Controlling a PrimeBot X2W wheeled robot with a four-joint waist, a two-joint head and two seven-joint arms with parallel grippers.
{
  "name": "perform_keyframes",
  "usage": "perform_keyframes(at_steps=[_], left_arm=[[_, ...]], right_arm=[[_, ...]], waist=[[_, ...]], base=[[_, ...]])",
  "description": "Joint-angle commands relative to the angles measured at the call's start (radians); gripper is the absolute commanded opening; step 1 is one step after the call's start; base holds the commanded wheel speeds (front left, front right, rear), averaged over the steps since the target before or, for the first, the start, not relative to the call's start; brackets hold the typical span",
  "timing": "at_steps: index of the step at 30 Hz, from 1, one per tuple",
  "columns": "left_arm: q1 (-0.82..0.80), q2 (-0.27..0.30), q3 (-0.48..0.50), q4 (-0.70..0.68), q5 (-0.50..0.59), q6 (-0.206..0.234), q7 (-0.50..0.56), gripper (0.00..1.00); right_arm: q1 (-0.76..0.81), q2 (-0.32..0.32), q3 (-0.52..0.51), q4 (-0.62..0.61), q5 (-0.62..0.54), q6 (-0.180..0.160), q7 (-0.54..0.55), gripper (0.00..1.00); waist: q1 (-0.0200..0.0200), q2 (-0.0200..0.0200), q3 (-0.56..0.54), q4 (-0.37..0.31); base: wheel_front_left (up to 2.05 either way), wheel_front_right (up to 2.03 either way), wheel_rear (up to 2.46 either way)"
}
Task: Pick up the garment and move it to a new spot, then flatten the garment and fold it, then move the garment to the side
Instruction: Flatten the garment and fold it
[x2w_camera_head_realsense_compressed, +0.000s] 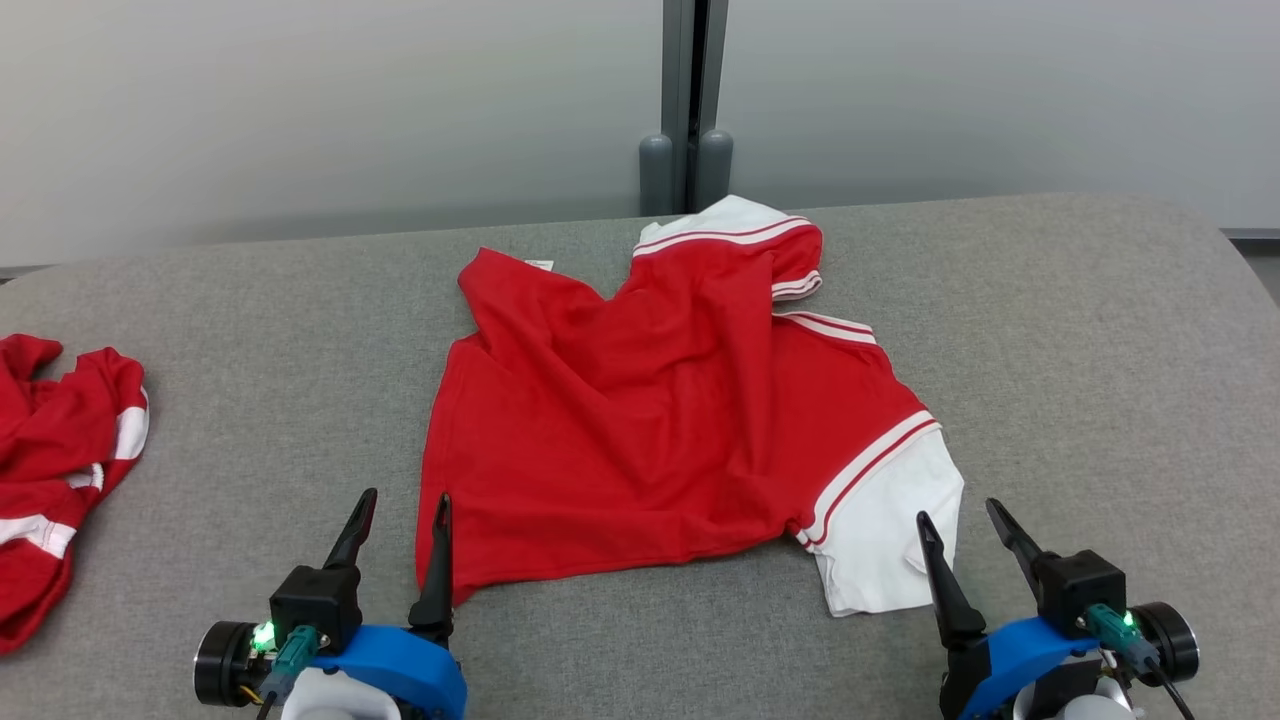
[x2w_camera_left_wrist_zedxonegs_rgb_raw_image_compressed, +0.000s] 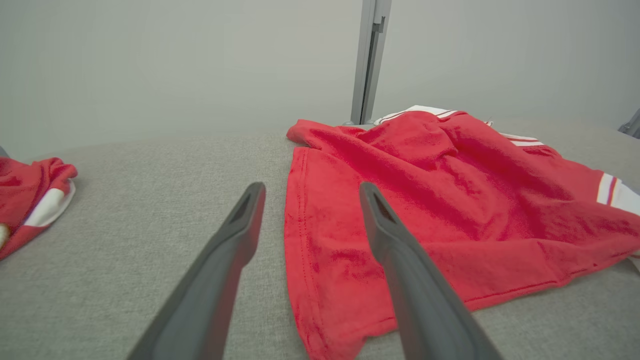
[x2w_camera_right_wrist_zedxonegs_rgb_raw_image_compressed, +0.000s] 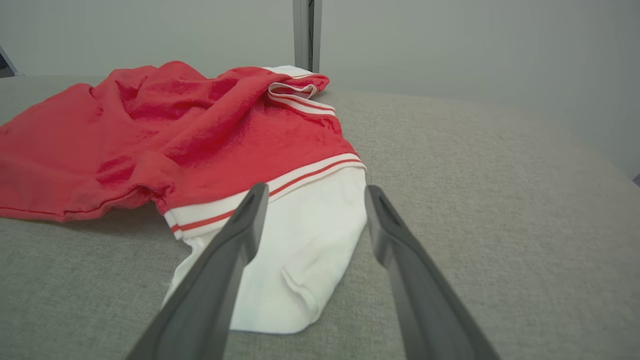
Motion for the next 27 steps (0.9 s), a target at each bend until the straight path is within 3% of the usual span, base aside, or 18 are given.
perform_keyframes(at_steps=[1,12,27], left_arm=[[-0.021,0.003,-0.006,0.026,-0.008,-0.007,-0.003,1.00],[-0.034,0.006,-0.025,0.208,-0.059,-0.009,-0.003,1.00],[-0.097,0.002,-0.078,0.294,-0.141,-0.010,-0.003,1.00]], right_arm=[[-0.028,-0.006,0.003,0.023,0.001,0.000,-0.003,1.00],[-0.107,-0.007,0.023,0.170,0.002,0.000,-0.003,1.00],[-0.144,-0.002,0.032,0.251,0.010,0.000,-0.003,1.00]], waist=[[-0.0001,-0.0001,0.010,0.000],[-0.0001,-0.0001,0.044,-0.006],[-0.0001,-0.0001,0.061,-0.015]], base=[[0.00,0.00,0.00],[0.00,0.00,0.00],[0.00,0.00,0.00]])
